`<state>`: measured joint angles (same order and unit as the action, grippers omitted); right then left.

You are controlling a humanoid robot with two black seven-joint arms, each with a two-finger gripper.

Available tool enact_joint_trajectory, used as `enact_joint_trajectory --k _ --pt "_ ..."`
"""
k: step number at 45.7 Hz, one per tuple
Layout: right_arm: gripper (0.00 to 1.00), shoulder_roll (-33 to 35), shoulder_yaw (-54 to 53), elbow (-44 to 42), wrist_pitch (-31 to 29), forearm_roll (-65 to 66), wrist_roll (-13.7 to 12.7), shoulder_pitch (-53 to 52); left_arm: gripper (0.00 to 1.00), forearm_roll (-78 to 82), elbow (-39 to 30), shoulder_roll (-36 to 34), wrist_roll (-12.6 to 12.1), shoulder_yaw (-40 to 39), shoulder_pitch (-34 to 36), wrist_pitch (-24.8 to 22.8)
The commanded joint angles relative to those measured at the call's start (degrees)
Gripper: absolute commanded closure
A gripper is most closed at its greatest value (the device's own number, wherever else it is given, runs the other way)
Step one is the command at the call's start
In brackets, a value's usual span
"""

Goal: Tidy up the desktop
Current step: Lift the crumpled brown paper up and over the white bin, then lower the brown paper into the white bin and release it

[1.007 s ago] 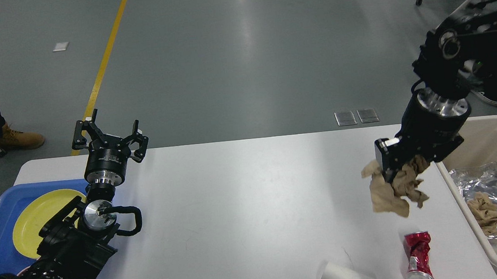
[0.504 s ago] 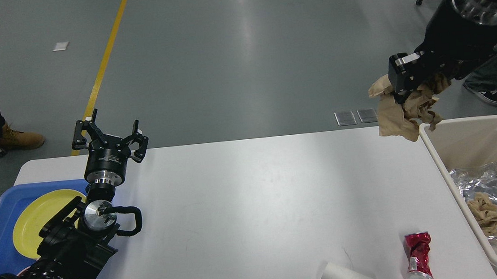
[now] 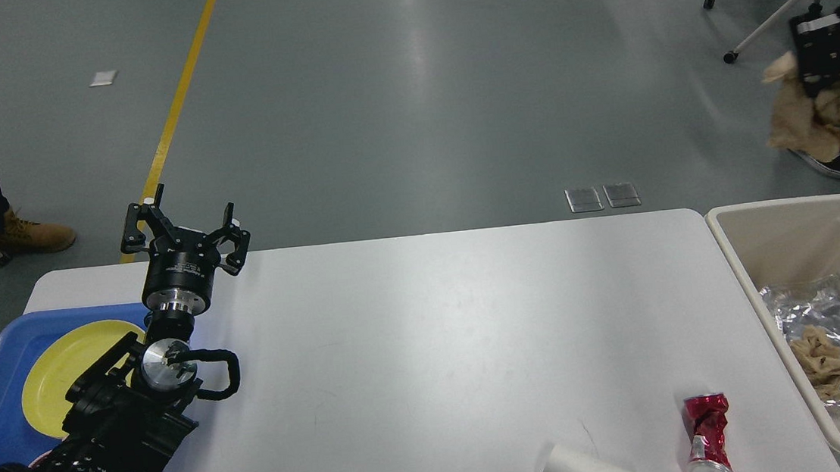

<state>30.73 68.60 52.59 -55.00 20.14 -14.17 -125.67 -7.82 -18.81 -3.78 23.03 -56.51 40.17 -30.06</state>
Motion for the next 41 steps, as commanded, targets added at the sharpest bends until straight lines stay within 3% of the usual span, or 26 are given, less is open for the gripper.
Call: enact_joint_trajectory --k 1,13,17,22,33,41 --pt "1.0 2.66 0.92 -11.53 0.0 2.97 -0.24 12.18 0.04 0.0 0.0 0.0 0.0 0.0 0.0 0.0" --pt "1.0 2.93 0.92 -24.99 0.59 4.12 -0.16 41.19 0.04 0.0 0.0 0.0 0.0 0.0 0.0 0.0" --pt "1.0 2.84 0.75 -25.26 11.21 4.12 -0.16 47.96 0.04 0.0 0.0 0.0 0.0 0.0 0.0 0.0" --pt "1.0 2.31 0.66 -25.34 20.27 4.21 -0.16 54.55 0.04 0.0 0.0 0.0 0.0 0.0 0.0 0.0" --pt "1.0 -1.81 0.57 -25.52 34.16 4.21 -0.16 66.6 0.04 0.0 0.0 0.0 0.0 0.0 0.0 0.0" --pt "1.0 -3.49 0.48 -25.7 37.95 4.21 -0.16 70.21 0.04 0.0 0.0 0.0 0.0 0.0 0.0 0.0"
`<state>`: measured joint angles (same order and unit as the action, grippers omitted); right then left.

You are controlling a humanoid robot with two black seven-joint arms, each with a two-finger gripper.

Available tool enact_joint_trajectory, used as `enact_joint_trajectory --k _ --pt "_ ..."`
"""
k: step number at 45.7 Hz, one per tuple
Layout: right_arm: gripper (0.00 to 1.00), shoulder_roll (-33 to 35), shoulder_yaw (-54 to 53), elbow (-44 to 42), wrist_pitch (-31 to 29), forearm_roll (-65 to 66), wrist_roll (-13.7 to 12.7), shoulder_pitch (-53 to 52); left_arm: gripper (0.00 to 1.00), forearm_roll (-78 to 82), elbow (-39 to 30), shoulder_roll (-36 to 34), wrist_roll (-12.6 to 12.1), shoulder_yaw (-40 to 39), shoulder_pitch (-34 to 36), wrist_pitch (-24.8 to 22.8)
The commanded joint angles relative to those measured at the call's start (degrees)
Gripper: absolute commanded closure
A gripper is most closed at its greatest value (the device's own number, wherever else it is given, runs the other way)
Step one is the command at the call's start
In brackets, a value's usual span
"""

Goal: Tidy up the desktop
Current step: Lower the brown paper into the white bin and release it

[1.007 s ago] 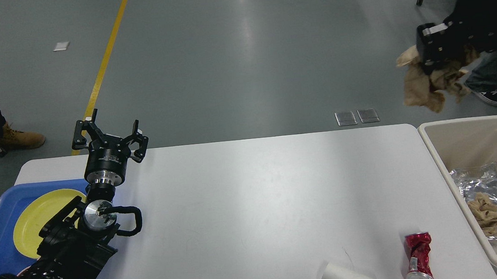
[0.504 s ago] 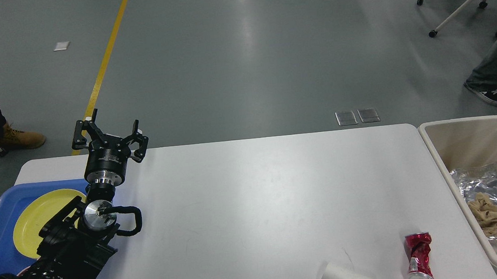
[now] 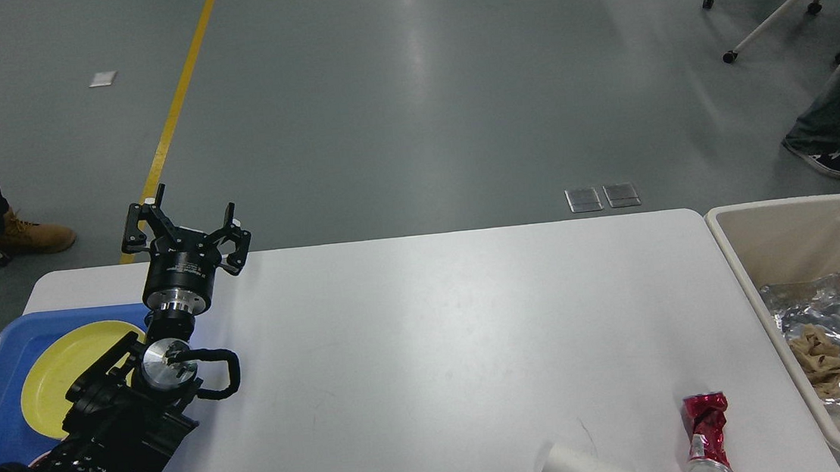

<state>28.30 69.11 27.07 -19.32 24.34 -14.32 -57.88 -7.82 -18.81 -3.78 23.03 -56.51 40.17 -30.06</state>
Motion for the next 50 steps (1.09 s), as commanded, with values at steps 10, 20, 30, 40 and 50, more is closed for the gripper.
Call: enact_joint_trajectory --k 10,20,30,40,50 --pt "1.0 -3.6 -0.2 -0.26 5.7 0.0 0.09 5.77 0.04 0.0 0.0 0.0 0.0 0.0 0.0 0.0" --pt "1.0 -4.39 -0.55 -0.35 5.78 -0.09 0.09 6.12 0.04 0.0 0.0 0.0 0.0 0.0 0.0 0.0" --pt "1.0 -6.41 -1.52 -0.35 5.96 -0.09 0.09 7.7 0.04 0.0 0.0 0.0 0.0 0.0 0.0 0.0" --pt "1.0 -7.29 -2.31 -0.35 6.05 -0.09 0.09 8.4 0.04 0.0 0.0 0.0 0.0 0.0 0.0 0.0" --pt "0.58 -7.38 -3.98 -0.79 8.94 -0.35 0.17 8.49 0.04 0.0 0.0 0.0 0.0 0.0 0.0 0.0"
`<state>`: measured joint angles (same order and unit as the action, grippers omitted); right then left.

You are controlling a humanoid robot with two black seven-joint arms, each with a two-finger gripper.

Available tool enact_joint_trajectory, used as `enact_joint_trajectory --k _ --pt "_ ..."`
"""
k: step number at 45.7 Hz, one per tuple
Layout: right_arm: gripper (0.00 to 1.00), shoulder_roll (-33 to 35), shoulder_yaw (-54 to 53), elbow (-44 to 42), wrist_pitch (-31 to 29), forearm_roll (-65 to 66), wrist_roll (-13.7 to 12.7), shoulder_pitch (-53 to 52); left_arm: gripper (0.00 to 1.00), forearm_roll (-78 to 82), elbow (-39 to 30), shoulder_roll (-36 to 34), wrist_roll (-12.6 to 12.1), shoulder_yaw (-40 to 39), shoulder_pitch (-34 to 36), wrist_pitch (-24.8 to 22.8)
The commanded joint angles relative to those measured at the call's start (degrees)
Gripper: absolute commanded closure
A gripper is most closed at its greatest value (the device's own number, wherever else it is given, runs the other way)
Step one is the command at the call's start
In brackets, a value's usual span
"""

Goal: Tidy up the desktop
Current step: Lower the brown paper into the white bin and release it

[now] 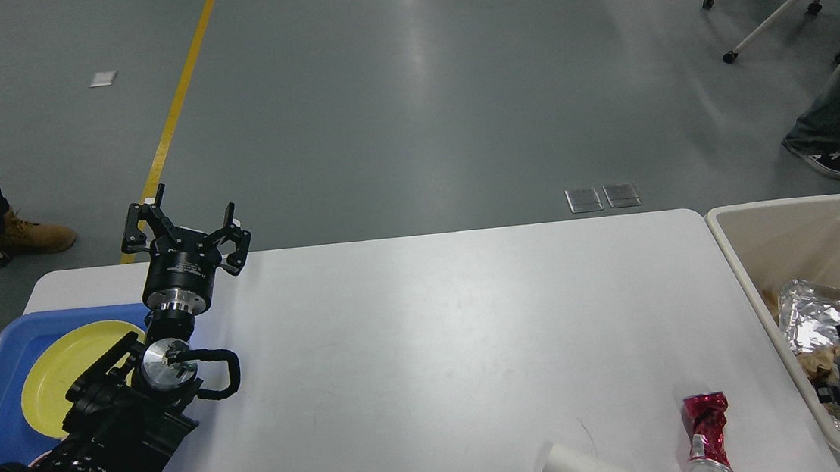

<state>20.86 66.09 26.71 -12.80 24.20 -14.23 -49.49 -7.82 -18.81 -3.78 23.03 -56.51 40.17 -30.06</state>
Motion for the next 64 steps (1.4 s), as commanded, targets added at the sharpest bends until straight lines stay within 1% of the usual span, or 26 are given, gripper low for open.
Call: enact_joint_trajectory --k 1,4,12,14,25,31,39,44,48,53,57,64 --pt "0.53 0.06 -1.05 -0.52 2.95 -0.2 0.08 0.18 0.04 0.0 0.0 0.0 0.0 0.0 0.0 0.0" --pt "0.37 0.32 -1.14 -0.52 4.01 -0.29 0.08 0.36 0.04 0.0 0.0 0.0 0.0 0.0 0.0 0.0" --pt "0.06 1.02 -1.22 -0.52 4.1 -0.55 0.08 0.0 0.04 0.0 0.0 0.0 0.0 0.0 0.0 0.0" --pt "0.01 1.46 -1.22 -0.52 4.1 -0.64 0.08 -0.08 0.04 0.0 0.0 0.0 0.0 0.0 0.0 0.0" --pt "0.0 1.99 -2.54 0.71 3.31 -0.99 0.08 -2.01 0.04 0.0 0.0 0.0 0.0 0.0 0.0 0.0" --pt "0.0 6.37 -2.63 2.81 3.13 -1.08 0.08 -5.18 0.04 0.0 0.0 0.0 0.0 0.0 0.0 0.0" --pt "0.0 12.53 -1.93 8.52 3.04 -0.99 0.08 -13.43 0.04 0.0 0.0 0.0 0.0 0.0 0.0 0.0" --pt "0.0 14.64 -0.61 13.62 2.43 -0.99 0.08 -21.25 0.04 0.0 0.0 0.0 0.0 0.0 0.0 0.0" --pt "0.0 15.7 3.25 18.8 -1.34 -0.99 0.08 -30.56 0.04 0.0 0.0 0.0 0.0 0.0 0.0 0.0" --pt "0.0 15.26 6.86 24.25 -8.89 -0.99 0.08 -42.78 0.04 0.0 0.0 0.0 0.0 0.0 0.0 0.0" --pt "0.0 14.39 7.39 26.46 -17.67 -0.99 0.08 -51.39 0.04 0.0 0.0 0.0 0.0 0.0 0.0 0.0" --pt "0.0 9.82 7.39 27.34 -34.64 -1.08 0.08 -62.47 0.04 0.0 0.0 0.0 0.0 -0.09 0.0 0.0"
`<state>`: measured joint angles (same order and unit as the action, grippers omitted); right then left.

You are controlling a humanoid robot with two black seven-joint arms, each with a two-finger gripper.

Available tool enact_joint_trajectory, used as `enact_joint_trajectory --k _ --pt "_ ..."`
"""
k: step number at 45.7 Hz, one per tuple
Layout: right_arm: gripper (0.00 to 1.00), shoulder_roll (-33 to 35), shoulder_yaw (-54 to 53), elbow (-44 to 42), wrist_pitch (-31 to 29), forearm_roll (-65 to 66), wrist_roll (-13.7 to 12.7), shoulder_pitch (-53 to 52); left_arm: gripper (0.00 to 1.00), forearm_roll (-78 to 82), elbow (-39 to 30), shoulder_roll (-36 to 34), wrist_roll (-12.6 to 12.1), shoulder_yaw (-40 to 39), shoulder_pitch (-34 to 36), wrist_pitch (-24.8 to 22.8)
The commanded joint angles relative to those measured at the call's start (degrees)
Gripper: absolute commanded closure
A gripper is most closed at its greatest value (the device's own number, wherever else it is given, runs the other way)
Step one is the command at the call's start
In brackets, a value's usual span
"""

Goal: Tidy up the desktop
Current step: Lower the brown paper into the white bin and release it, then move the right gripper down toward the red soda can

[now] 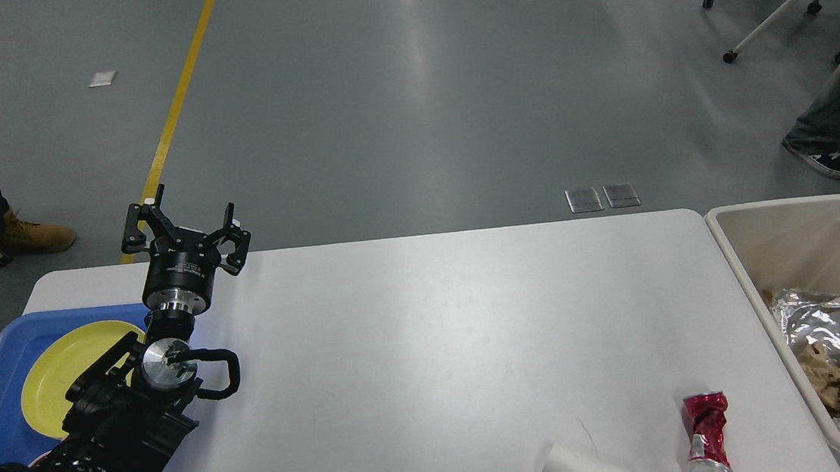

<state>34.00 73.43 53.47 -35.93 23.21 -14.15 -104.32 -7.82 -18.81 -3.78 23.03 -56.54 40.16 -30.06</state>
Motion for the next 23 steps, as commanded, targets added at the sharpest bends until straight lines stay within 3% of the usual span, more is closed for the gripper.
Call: enact_joint_trajectory --k 1,5,15,23 --pt "0.0 -4.37 0.04 0.76 -13.45 -0.09 0.0 -8.95 0.04 0.0 0.0 0.0 0.0 0.02 0.01 0.0" --pt "0.0 -8.85 0.04 2.33 -19.07 -0.09 0.09 -15.1 0.04 0.0 0.0 0.0 0.0 0.02 0.01 0.0" --pt "0.0 -16.68 -3.73 8.49 -19.07 -0.36 0.53 -26.8 0.04 0.0 0.0 0.0 0.0 0.02 0.01 0.0" --pt "0.0 -17.39 -14.09 11.83 -19.07 -2.9 0.53 -31.55 0.04 0.0 0.0 0.0 0.0 -0.07 0.01 0.0"
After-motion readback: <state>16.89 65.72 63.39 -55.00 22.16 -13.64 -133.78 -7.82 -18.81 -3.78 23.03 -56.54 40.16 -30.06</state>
